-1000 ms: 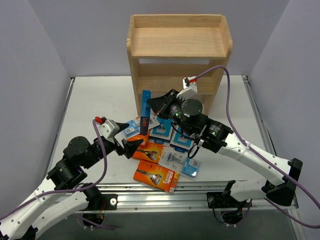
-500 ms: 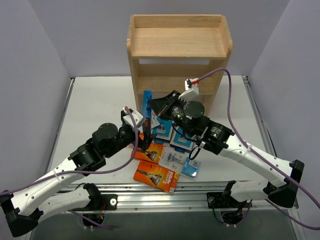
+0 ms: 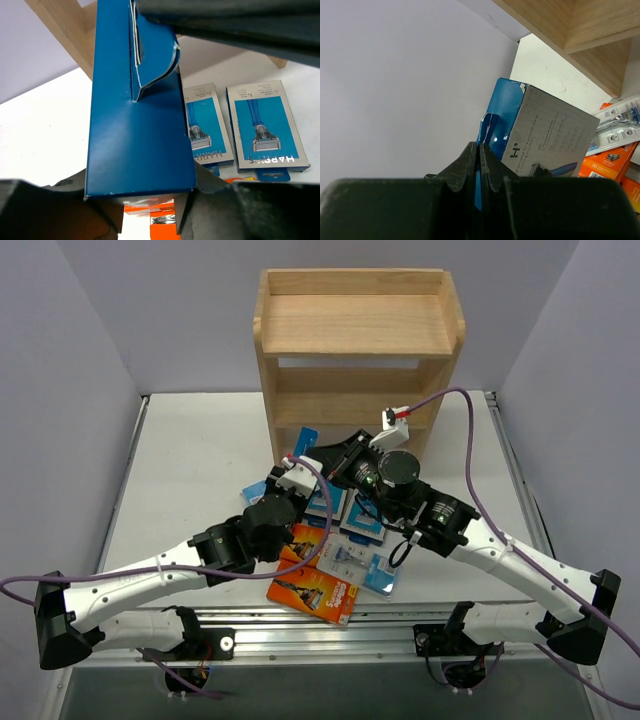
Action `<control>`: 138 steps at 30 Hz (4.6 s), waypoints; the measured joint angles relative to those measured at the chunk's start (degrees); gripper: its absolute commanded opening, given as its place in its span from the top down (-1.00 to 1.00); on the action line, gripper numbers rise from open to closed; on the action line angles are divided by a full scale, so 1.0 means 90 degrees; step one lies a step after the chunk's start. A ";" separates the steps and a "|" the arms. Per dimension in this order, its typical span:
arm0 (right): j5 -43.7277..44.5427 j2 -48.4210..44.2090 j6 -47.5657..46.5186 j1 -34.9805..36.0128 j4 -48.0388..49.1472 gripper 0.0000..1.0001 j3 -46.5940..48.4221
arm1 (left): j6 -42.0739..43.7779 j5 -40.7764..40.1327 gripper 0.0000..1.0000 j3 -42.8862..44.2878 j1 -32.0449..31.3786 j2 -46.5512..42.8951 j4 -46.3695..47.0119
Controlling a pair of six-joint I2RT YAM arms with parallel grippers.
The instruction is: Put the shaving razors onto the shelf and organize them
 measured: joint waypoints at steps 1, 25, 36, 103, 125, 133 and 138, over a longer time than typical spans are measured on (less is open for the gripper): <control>-0.0002 -0.0049 0.0017 -0.0005 -0.0027 1.00 -0.0034 | 0.0012 -0.0112 0.48 0.0000 -0.0044 -0.0002 0.0015; -0.0146 -0.0899 0.0090 -0.0627 -0.0928 -0.43 0.0221 | 0.5690 -0.1479 0.95 -0.1246 -0.0857 -0.0440 0.2625; -0.0950 -0.0605 -0.0522 -0.1353 -0.2067 -0.52 0.1309 | 0.9962 -0.1860 0.95 -0.1851 -0.1664 0.0811 0.7004; -0.2919 -0.0828 0.0556 -0.1537 -0.0367 1.00 -0.1180 | 0.9792 -0.2276 -0.82 -0.1880 -0.1600 0.1054 0.7014; -0.1763 -0.1156 0.1345 -0.2480 -0.0306 1.00 -0.0792 | 0.7084 -0.2038 -0.88 -0.2006 -0.2239 -0.0765 0.3767; -0.1972 -0.1015 0.1146 -0.2992 -0.0639 1.00 0.0362 | 0.6404 -0.1865 -0.88 -0.2001 -0.2244 -0.1989 0.3480; -0.2025 -0.1013 0.1095 -0.3223 -0.0850 1.00 0.0962 | 0.6492 -0.1933 -0.88 -0.2001 -0.2242 -0.2050 0.3786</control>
